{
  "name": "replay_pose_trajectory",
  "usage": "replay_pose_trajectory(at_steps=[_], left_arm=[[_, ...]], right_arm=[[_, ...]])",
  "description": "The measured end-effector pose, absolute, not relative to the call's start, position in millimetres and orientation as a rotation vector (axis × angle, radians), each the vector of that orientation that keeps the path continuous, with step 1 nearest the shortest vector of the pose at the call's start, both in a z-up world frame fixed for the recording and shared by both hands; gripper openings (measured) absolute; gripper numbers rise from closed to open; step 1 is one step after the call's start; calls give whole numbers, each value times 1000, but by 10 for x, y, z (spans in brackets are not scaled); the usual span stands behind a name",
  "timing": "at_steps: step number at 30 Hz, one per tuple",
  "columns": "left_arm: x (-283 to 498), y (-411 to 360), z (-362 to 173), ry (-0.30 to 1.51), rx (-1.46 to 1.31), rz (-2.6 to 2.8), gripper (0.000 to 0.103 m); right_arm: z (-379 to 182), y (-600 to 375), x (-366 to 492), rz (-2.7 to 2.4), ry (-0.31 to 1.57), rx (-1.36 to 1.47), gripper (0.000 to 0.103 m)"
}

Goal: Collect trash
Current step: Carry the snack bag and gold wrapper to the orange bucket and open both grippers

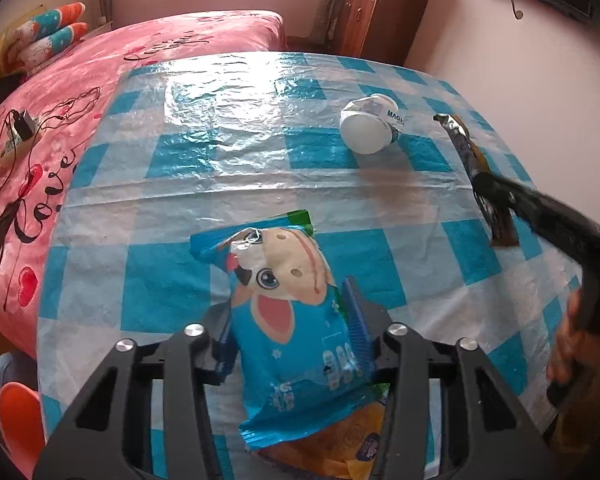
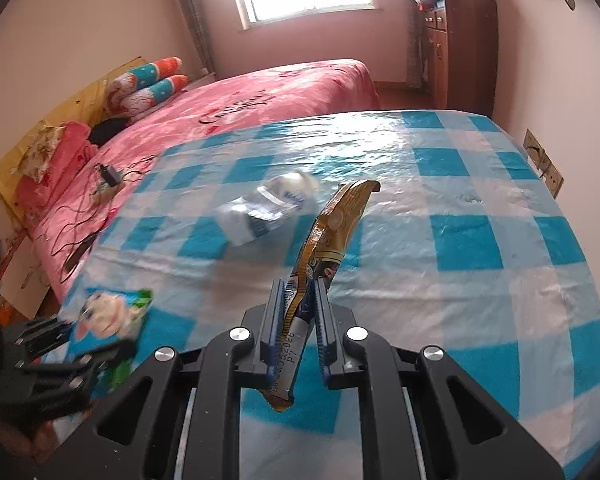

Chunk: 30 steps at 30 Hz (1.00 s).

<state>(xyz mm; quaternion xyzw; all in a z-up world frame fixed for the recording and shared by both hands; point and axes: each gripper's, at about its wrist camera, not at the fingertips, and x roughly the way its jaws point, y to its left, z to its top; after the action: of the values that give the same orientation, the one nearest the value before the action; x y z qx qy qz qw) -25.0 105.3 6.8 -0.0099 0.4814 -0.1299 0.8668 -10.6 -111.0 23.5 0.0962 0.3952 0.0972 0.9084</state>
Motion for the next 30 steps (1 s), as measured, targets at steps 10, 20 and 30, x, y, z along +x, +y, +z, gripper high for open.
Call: replay_pose_trajectory(at_steps=[10, 20, 30], left_arm=[[-380, 1324, 142, 981, -155, -286, 40], [-732, 1814, 422, 896, -255, -283, 40], [-1226, 2631, 466, 858, -314, -161, 40]], right_arm=[[367, -812, -523, 301, 811, 219, 15], [566, -355, -734, 423, 810, 211, 15], [765, 631, -889, 673, 837, 160, 15]])
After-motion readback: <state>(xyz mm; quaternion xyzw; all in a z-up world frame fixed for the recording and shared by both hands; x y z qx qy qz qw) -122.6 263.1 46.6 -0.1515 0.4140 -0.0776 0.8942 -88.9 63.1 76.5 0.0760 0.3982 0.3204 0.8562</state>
